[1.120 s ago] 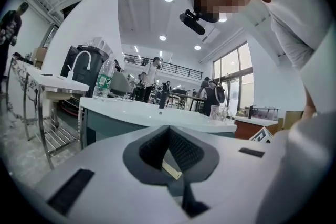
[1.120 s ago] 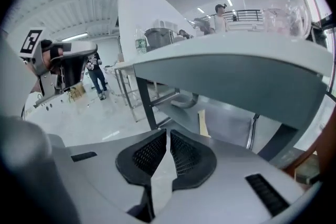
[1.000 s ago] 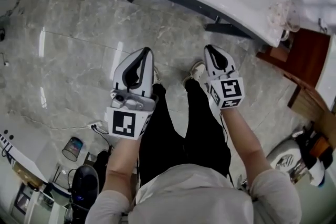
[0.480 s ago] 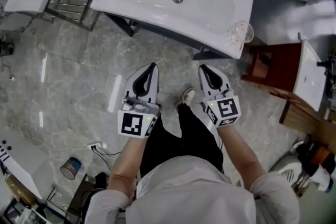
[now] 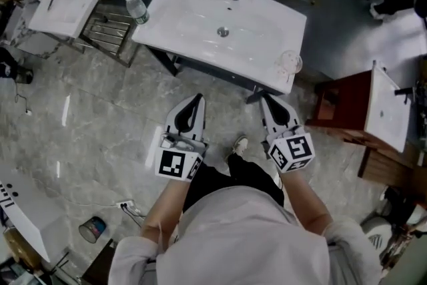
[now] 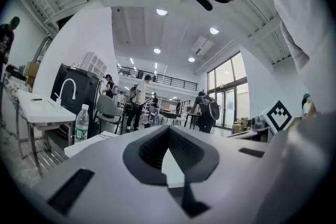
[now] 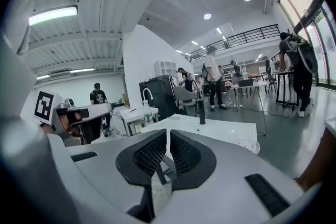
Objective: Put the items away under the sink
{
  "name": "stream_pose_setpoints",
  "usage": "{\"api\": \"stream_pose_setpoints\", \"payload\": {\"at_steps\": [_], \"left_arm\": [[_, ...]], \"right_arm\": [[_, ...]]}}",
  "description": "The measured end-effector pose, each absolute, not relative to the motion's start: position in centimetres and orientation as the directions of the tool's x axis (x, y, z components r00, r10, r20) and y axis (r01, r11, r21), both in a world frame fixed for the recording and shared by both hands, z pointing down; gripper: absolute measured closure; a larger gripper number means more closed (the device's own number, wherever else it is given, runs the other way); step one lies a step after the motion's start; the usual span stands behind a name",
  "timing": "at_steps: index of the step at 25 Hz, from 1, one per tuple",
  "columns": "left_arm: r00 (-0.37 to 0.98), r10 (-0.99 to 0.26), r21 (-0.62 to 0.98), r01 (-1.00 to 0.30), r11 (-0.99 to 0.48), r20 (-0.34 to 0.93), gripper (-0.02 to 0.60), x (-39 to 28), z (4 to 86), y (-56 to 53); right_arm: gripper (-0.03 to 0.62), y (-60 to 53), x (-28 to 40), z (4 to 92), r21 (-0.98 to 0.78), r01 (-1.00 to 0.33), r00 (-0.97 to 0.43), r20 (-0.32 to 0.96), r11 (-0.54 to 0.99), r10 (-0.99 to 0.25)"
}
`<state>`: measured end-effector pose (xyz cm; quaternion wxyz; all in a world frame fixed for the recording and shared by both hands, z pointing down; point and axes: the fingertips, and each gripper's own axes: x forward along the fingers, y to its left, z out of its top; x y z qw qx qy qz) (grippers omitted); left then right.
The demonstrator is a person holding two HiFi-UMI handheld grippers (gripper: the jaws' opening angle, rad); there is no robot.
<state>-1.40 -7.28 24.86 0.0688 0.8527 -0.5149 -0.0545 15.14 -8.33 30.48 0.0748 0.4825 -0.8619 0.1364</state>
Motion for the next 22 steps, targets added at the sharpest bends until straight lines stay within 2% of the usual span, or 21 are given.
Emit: {"api": "stream_pose_setpoints", "payload": {"at_steps": [4, 9, 22], "left_arm": [[0.451, -0.89, 0.158, -0.876, -0.456, -0.071, 0.578, -0.9, 22.0, -7.5], [0.413, -0.9, 0.117, -0.896, -0.429, -0.138, 0.578, -0.9, 19.0, -7.1], [0.364, -0.912, 0.07, -0.921, -0.383, -0.188, 0.578, -3.2, 14.8, -5.9]], "right_arm": [[0.546, -8.8, 15.7, 25.7, -0.14, -0.835, -0.549, 0.168, 0.531, -0.819], [0.546, -8.7, 16.3, 22.9, -0.115, -0.814, -0.581, 0.112, 0.57, -0.807], [0.546, -9.3, 15.9, 16.7, -0.134, -0.777, -0.616, -0.037, 0.615, -0.787]]}}
